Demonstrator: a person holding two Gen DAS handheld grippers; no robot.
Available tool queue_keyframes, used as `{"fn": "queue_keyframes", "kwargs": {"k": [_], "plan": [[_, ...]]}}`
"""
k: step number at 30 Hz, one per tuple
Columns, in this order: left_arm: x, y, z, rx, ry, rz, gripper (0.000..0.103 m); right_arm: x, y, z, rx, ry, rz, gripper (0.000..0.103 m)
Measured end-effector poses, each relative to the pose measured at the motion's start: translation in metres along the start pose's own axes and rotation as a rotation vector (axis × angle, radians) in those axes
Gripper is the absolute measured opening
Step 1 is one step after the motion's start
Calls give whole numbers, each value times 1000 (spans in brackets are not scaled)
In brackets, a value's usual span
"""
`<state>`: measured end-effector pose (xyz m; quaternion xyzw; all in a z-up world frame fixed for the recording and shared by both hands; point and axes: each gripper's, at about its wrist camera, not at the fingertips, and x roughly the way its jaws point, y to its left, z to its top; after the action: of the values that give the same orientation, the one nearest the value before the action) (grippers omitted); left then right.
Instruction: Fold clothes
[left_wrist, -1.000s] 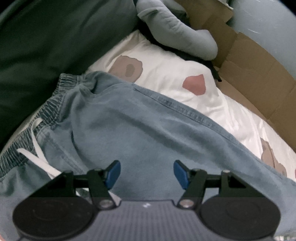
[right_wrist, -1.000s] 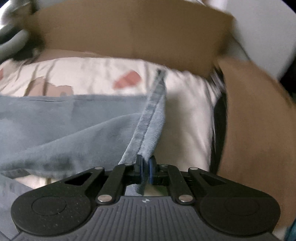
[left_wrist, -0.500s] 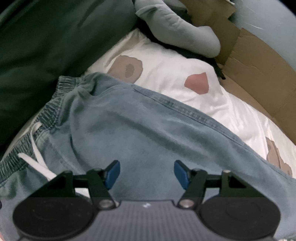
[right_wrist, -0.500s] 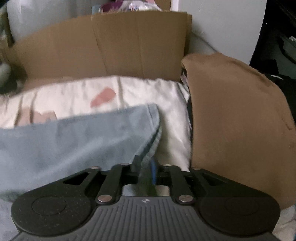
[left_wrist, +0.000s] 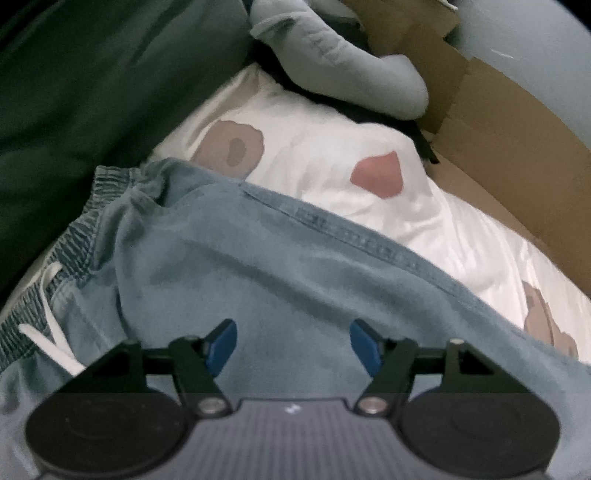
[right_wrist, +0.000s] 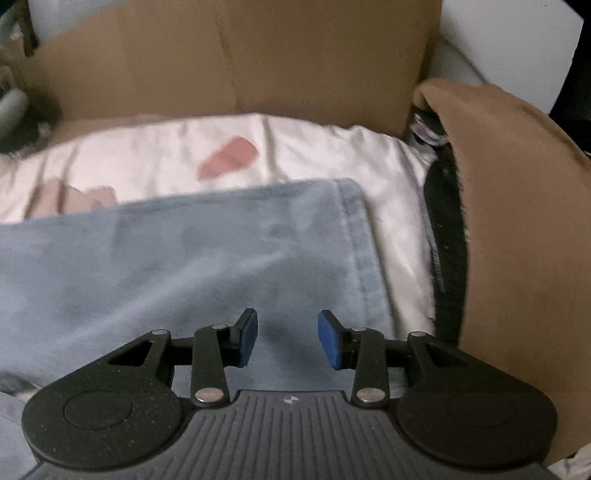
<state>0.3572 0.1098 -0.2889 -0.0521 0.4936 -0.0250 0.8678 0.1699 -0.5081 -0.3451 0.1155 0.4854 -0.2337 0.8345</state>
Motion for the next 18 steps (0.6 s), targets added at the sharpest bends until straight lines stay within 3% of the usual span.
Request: {"fn": "queue_keyframes", "kwargs": {"k": [4, 8, 18], "plan": [[4, 3, 6, -11, -14, 6, 71, 4, -16, -2, 14, 19, -33, 42], [6, 7, 12, -16, -25, 18, 71, 0, -19, 7, 2, -39, 16, 42], [3, 17, 34, -47, -69, 31, 71, 21, -21, 64, -76, -120, 17, 43]]}}
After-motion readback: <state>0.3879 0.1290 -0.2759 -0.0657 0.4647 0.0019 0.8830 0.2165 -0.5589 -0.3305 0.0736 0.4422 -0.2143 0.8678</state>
